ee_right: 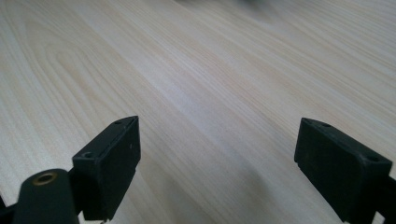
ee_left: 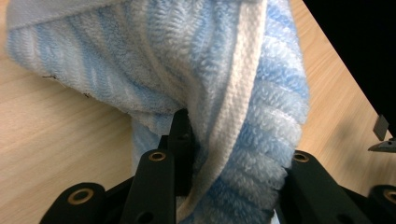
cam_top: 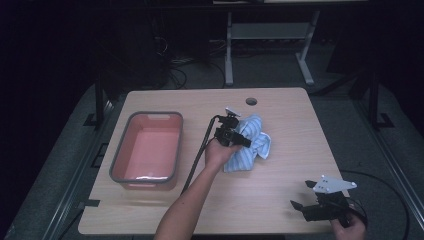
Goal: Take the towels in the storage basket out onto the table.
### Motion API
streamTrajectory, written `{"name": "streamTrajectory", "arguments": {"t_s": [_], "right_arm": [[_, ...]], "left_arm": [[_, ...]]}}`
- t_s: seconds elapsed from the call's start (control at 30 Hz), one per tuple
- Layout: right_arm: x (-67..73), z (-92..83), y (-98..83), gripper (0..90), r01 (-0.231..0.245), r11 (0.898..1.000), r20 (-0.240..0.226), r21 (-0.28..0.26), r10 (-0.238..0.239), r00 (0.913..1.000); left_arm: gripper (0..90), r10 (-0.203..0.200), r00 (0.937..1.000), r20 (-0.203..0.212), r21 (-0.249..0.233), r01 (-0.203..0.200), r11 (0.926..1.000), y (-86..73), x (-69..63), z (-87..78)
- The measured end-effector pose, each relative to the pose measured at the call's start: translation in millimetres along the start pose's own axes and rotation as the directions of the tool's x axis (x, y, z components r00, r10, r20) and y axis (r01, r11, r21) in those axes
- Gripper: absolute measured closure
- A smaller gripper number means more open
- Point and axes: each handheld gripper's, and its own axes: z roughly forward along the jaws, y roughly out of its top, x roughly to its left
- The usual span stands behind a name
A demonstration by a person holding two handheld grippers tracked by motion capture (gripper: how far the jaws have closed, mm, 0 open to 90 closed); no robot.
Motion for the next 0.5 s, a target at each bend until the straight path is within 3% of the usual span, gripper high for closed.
{"name": "streamTrajectory", "arguments": {"t_s": [0.2,0.33,0.5], "right_arm": [[2.0,1.1,0.8,13.9,0.011,1.000,-0.002,0.005,-0.011,0.9999],[3.9,2.9,2.2,13.9,0.014,1.000,-0.001,0.011,-0.014,0.9999],[5.6,4.8,3.3,13.8,0.021,1.000,-0.005,0.016,-0.021,0.9998]], "left_arm": [[65.9,0.002,1.0000,-0.001,0.044,-0.002,0.9990,-12.6,0.9,14.2],[64.1,-0.009,0.9999,0.011,0.037,0.008,0.9993,-19.0,3.5,18.6],[59.9,0.009,1.0000,-0.001,0.039,-0.009,0.9992,-18.3,1.2,16.5]]}}
